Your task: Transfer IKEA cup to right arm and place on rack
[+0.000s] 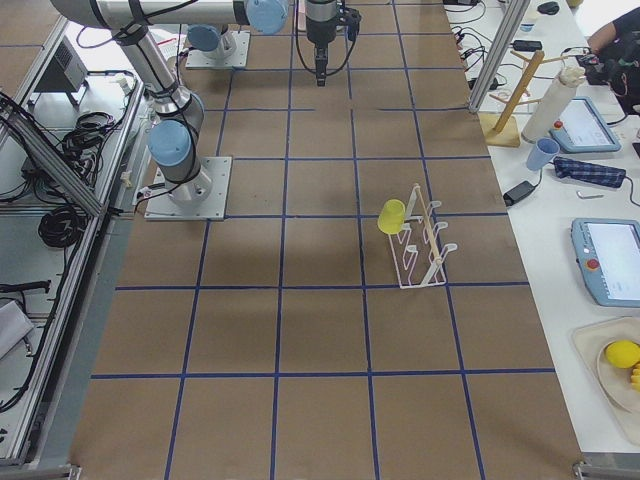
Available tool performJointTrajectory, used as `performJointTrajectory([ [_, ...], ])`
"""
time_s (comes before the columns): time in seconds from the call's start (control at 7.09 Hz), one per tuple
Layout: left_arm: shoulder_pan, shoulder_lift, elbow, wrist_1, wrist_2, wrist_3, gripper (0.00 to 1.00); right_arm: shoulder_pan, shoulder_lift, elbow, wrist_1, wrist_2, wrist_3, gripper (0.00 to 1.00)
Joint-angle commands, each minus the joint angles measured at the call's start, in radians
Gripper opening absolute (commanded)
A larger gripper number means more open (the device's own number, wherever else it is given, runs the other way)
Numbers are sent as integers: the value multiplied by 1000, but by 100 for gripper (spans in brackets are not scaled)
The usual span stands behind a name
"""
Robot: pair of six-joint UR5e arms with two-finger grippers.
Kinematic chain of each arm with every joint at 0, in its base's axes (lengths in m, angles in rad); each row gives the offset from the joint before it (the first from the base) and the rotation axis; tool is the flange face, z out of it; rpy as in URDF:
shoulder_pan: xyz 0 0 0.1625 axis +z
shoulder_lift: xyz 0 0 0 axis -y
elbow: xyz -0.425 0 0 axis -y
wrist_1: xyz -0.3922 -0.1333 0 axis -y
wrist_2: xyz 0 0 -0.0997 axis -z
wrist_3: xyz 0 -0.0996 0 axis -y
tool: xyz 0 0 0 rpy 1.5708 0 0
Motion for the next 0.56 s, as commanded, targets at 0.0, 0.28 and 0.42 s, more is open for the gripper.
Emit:
performJointTrajectory([
  [0.0, 1, 0, 0, 0, 0, 0, 100, -9, -22, 4, 10, 0, -9, 100],
  [0.28, 1, 0, -2, 0, 0, 0, 100, -39, -22, 9, 10, -3, -13, 100],
  [0.42, -1, 0, -2, 0, 0, 0, 100, -40, -24, 15, 10, -3, -10, 100],
])
